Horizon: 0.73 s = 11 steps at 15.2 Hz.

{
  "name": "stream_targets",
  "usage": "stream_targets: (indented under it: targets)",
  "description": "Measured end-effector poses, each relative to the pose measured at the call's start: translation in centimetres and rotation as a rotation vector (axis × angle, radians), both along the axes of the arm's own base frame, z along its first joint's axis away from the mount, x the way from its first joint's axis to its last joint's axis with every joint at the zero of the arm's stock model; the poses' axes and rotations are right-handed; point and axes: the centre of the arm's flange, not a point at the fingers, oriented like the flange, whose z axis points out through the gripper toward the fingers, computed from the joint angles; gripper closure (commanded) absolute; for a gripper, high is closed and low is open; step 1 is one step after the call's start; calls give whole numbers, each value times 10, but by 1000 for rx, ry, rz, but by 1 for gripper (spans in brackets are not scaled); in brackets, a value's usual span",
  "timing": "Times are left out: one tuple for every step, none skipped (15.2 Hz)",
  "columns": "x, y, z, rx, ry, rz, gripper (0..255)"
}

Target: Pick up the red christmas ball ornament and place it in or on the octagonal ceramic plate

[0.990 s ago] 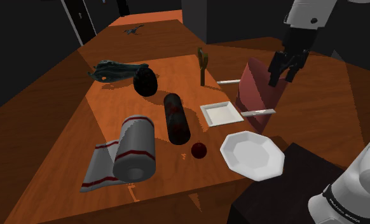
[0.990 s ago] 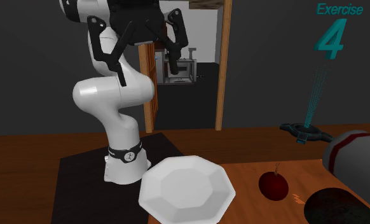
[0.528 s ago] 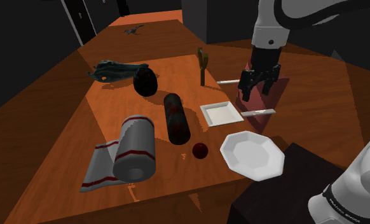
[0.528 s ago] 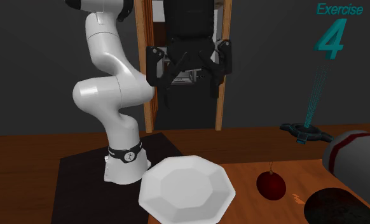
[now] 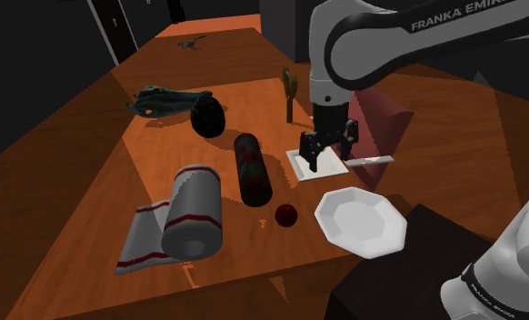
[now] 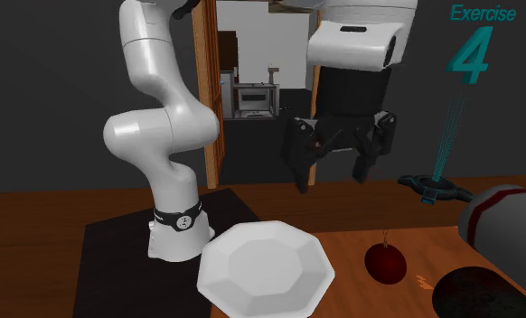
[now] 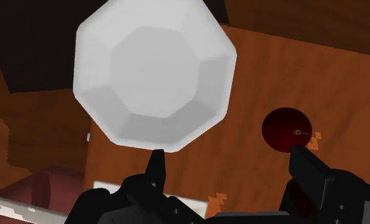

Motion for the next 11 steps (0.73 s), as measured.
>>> stream_targets:
  targets:
    - [7,10,-9,-7,11,-8,0]
    - [13,20,-18,-15,23,-16,0]
    - [19,33,-25,-22,33,-23,0]
    - [27,40,-36,-30,44,-32,0]
    - [35,51,-44,-37,55,-39,0]
    - [42,62,-53,-45,66,-48,0]
    - [51,67,-61,-52,78,-56,0]
    - [58,76,-69,-60,89,-64,0]
    - [65,83,-80,-68,99,-73,0]
    - [70,94,-89,-75,111,-80,0]
    - [75,106,-101,-82,121,-88,0]
